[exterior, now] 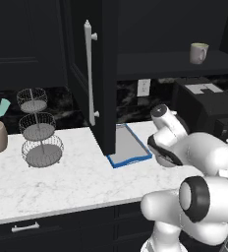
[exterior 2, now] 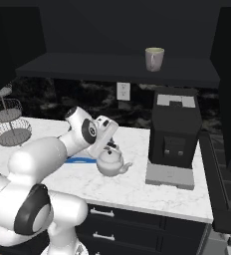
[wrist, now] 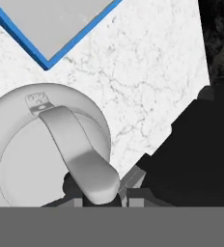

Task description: Pick the kettle from the counter and place it on the tray. Then pick the mug from the cabinet and place it on the tray. Then close the cabinet doors.

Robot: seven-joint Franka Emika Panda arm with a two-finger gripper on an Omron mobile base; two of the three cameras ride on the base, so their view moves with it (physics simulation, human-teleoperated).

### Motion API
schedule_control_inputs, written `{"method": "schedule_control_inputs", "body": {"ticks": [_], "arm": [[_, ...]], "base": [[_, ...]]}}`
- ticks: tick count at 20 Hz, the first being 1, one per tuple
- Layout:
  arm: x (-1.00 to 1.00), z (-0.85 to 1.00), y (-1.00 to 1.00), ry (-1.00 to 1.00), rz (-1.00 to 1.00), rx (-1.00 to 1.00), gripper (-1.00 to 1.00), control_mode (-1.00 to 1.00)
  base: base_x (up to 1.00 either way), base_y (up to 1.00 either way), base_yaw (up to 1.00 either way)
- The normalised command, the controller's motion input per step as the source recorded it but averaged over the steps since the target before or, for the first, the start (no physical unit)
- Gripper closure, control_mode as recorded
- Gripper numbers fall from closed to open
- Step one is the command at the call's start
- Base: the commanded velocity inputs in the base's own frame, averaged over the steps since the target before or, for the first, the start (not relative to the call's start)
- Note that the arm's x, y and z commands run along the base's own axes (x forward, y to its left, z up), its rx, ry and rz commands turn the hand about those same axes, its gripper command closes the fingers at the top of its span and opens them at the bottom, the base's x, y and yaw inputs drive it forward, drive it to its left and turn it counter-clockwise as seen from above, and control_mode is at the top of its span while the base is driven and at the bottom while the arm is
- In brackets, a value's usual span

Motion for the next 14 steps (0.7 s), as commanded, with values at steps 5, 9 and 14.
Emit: {"method": "schedule_control_inputs", "body": {"ticks": [5,9,14], "arm": [[-0.37,0.42,0.28,-0.14,0.05,0.05,1.00,-1.00],[-0.40,0.38,0.28,-0.16,0.08,0.02,1.00,-1.00],[-0.14,0.32,0.31,-0.22,0.15,0.00,1.00,-1.00]], "base": [[0.00,0.00,0.00],[0.00,0.00,0.00],[0.00,0.00,0.00]]}}
